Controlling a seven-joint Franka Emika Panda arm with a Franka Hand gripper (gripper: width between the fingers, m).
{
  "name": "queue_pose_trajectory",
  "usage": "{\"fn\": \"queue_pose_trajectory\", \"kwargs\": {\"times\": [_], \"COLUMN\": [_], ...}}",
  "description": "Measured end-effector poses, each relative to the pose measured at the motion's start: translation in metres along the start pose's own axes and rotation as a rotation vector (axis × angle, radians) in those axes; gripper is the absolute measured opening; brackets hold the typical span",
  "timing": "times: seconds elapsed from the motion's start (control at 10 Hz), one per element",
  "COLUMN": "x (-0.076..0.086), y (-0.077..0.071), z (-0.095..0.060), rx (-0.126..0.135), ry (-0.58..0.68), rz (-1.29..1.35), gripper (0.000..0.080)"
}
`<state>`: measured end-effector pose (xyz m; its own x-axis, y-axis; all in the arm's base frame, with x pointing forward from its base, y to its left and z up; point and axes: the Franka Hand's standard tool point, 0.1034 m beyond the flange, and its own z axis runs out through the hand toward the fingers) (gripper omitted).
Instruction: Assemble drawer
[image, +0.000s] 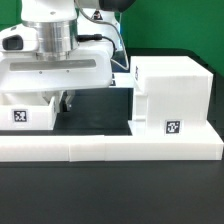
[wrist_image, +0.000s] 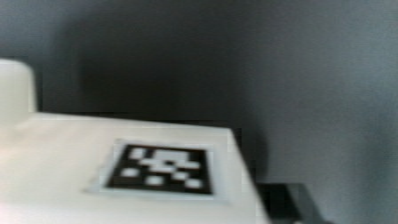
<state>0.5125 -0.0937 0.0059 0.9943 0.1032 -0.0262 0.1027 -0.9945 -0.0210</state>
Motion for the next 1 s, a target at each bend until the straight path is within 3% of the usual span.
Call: {"fn": "queue_pose_trajectory", "kwargs": {"times": [0.2, 0.8, 0.9, 1.0], "x": [0.0, 0.001, 0.005, 0.008], "y": [0.0, -0.001, -0.011, -0.023], "z": [0.0, 0.0, -0.007, -0.015], "rx": [0.0, -0.001, -0.012, -0.003], "ry": [0.0, -0.001, -0.007, -0.02], "rz": [0.0, -0.008, -0.066, -0.096], "gripper": [0.0041, 0.0041, 0.0042, 0.0042]}}
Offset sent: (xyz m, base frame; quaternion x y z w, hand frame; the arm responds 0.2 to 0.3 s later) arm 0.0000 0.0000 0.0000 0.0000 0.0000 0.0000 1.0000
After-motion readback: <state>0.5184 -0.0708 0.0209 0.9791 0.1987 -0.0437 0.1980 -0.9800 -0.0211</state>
